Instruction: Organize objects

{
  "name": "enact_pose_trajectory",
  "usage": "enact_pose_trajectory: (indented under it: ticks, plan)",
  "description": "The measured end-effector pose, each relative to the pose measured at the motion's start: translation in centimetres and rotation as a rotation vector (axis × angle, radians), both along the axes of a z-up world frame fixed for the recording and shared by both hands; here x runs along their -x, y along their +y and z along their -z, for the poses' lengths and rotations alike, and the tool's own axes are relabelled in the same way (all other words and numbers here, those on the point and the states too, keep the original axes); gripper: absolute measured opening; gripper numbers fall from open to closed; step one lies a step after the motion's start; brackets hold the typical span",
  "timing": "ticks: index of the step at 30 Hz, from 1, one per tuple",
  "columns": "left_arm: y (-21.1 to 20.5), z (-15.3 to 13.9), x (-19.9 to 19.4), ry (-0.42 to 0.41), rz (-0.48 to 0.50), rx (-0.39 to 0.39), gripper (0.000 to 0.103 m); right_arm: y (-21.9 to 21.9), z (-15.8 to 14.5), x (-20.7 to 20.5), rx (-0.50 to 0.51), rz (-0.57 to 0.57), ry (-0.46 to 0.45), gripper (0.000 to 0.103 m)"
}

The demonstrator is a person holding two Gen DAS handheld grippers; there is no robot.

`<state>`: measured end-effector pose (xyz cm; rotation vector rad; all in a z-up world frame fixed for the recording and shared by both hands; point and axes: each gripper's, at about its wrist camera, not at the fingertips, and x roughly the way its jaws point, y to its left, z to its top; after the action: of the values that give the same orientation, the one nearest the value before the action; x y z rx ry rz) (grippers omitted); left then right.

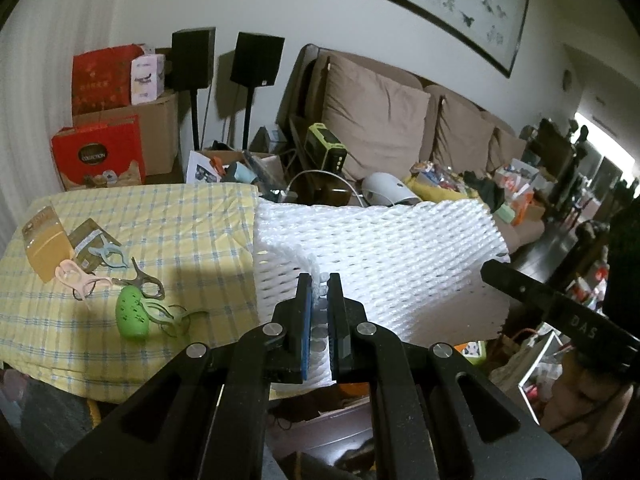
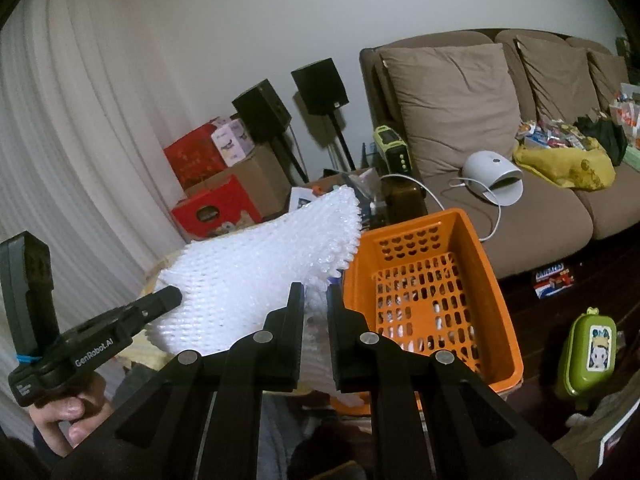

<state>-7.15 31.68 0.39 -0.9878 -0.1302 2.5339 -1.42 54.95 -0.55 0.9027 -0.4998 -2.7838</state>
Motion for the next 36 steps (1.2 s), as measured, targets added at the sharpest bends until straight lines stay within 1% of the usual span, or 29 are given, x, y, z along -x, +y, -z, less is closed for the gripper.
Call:
enact_pose_trajectory:
  ticks: [4, 7, 18, 21, 31, 36]
  plan:
    - [0.2, 0.3, 0.2, -0.026, 0.016, -0.024, 0.006, 0.1, 0.0, 0.0, -0.024, 0.016, -0.006, 0.010]
    - [0.5, 0.5, 0.2, -0.021, 0.016, -0.013, 0.006, 0.2, 0.0, 0.0, -0.054, 0.038, -0.008, 0.010]
    - [1.3, 1.0, 0.7, -0.037, 0.027, 0.000, 0.006, 1.2, -0.1, -0.3, -0.057, 0.052, -0.005, 0.010]
    - [1.5, 1.0, 0.6, -0.028, 0.027, 0.009, 0.006, 1.2, 0.0, -0.3, -0.061, 0.055, -0.007, 0.010]
    - [2.2, 1.4, 0.8, -0.038, 0.038, 0.023, 0.006, 0.6, 0.0, -0.4, -0.072, 0.035, -0.006, 0.010]
    - [2.7, 1.2, 0.6, -0.027, 0.047, 0.026, 0.006, 0.7, -0.1, -0.5, -0.083, 0.037, -0.005, 0.010]
